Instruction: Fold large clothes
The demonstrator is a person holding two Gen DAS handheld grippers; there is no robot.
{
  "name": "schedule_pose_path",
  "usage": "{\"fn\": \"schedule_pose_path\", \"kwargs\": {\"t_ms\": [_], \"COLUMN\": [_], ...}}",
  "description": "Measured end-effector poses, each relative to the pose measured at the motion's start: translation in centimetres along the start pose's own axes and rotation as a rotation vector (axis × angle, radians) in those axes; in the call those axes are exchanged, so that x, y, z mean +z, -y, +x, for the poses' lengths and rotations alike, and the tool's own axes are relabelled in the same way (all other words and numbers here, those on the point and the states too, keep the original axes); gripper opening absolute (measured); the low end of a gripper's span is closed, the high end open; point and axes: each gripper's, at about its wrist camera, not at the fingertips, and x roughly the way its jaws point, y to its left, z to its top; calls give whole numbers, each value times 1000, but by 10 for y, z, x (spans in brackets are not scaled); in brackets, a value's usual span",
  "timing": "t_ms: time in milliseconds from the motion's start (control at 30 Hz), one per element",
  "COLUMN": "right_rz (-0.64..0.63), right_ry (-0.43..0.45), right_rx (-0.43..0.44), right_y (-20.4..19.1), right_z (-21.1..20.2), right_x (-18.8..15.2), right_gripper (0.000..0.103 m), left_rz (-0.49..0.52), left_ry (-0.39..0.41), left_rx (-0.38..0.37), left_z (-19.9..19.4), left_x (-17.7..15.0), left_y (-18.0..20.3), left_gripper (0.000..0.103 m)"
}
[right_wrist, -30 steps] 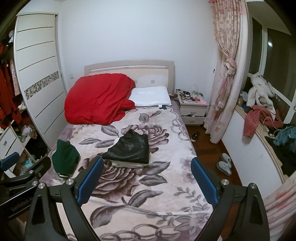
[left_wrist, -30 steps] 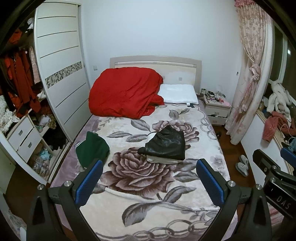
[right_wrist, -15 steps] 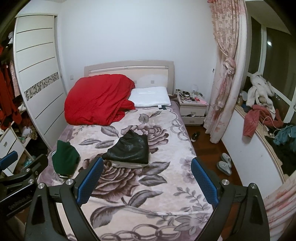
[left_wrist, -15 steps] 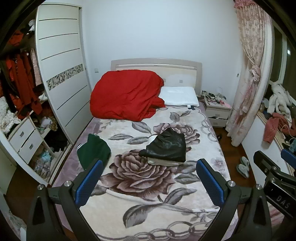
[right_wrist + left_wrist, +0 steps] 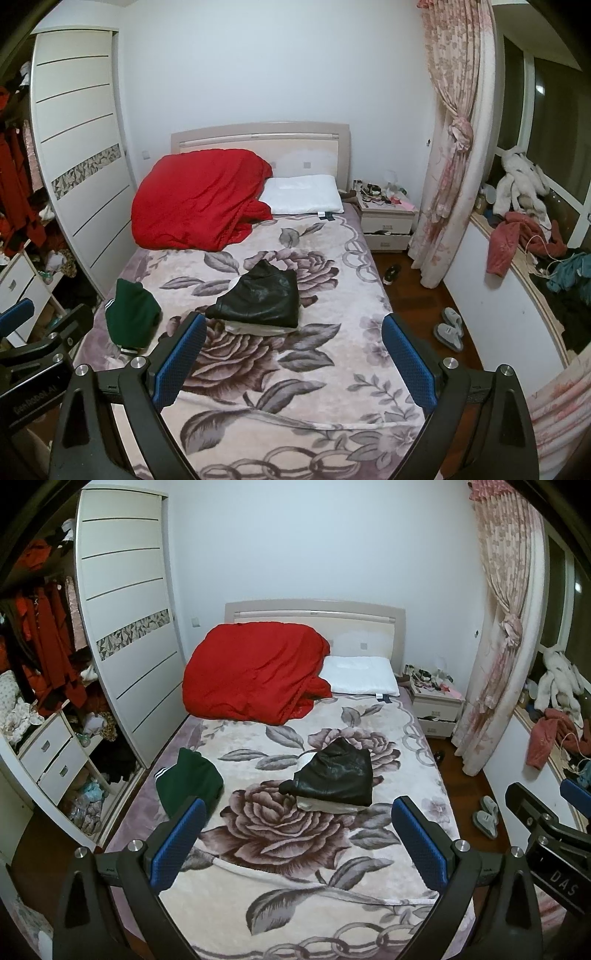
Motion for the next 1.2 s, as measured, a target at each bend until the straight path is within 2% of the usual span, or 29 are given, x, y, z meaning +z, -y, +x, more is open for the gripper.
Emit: {"fn": "schedule_pose_path", "kwargs": {"t_ms": [1200], "right_rz": [7], "right_ry": [14], "right_rx": [-10], "right_y": [-1], "right_z": [-9], "right_x": [0], "right_gripper": [98], "left_rz": [-4], "left_ry": [42], "left_rx": [34], "left_z": [-6], "left_x": [-6], "left_y": [2], "left_gripper": [103]}}
